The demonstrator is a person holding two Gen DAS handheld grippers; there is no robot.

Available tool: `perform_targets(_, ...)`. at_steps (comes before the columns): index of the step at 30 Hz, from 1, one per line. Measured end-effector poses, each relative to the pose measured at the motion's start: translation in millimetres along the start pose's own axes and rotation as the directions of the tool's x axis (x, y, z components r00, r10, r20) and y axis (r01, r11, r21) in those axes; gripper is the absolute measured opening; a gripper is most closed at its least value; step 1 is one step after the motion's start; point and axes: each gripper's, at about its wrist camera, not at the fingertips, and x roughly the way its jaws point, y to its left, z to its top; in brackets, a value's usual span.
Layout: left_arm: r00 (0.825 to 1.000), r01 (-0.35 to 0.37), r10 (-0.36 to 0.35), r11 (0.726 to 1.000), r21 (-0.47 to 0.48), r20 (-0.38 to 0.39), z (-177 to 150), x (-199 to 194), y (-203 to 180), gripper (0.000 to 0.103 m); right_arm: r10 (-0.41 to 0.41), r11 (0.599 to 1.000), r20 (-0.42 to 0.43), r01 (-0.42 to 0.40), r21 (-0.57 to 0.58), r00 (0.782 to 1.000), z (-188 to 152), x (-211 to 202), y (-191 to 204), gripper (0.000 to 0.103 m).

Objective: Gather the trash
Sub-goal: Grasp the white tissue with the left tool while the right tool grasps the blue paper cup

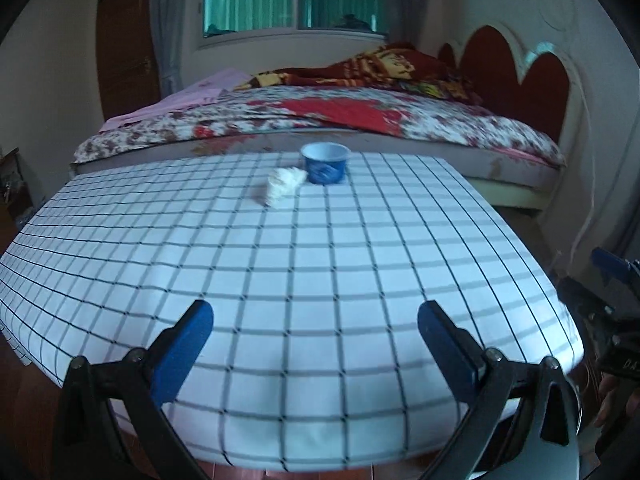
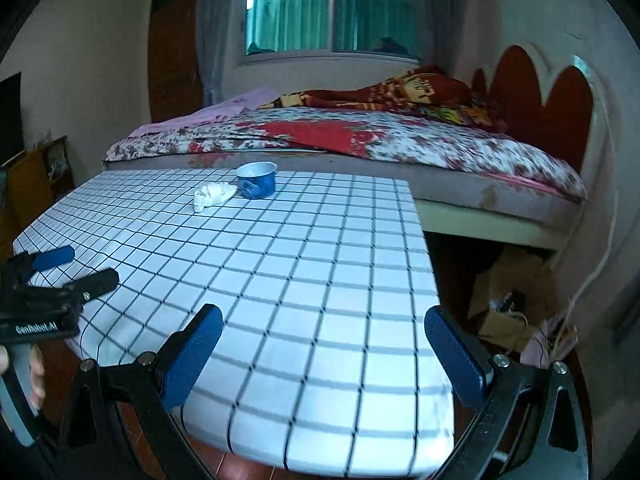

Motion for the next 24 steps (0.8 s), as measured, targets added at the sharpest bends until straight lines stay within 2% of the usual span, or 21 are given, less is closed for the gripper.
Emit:
perform_targets(8, 1.0, -0.001, 0.001, 1.0, -0.019, -0.021, 28, 33, 24, 0.101, 0.057, 0.994, -0.034, -0.059, -0.088, 0.998, 39, 52, 24, 0.102)
perform_targets(13, 0.999, -0.005, 0.003, 1.0, -0.028, -0.054, 41, 69, 33, 0.093, 0.086, 0.989, -0.059, -0.093, -0.116, 0.994, 57, 94, 34, 0.102)
perform_targets(15, 0.997, -0.003, -0.001, 0.999, -0.046, -0.08, 49, 87, 37, 0.087, 0.125, 0.987, -0.093, -0.133, -0.086, 0.988, 65, 118, 35, 0.102)
perform_targets(18, 0.995, 0.003, -0.01, 0.998, -0.067, -0.097, 62, 114, 38, 0.084, 0.164, 0.986, -0.156, -0.168, -0.011, 0.974, 76, 153, 31, 0.102)
perform_targets(21, 0.994, 0.005, -0.009, 0.999, -0.043, -0.108, 74, 142, 35, 0.077, 0.139, 0.988, -0.195, -0.149, -0.035, 0.971, 90, 182, 35, 0.102)
perform_targets(24, 0.993, -0.005, 0.001, 0.999, -0.032, -0.12, 81, 166, 39, 0.075, 0.164, 0.983, -0.209, -0.176, -0.042, 0.964, 102, 207, 34, 0.102)
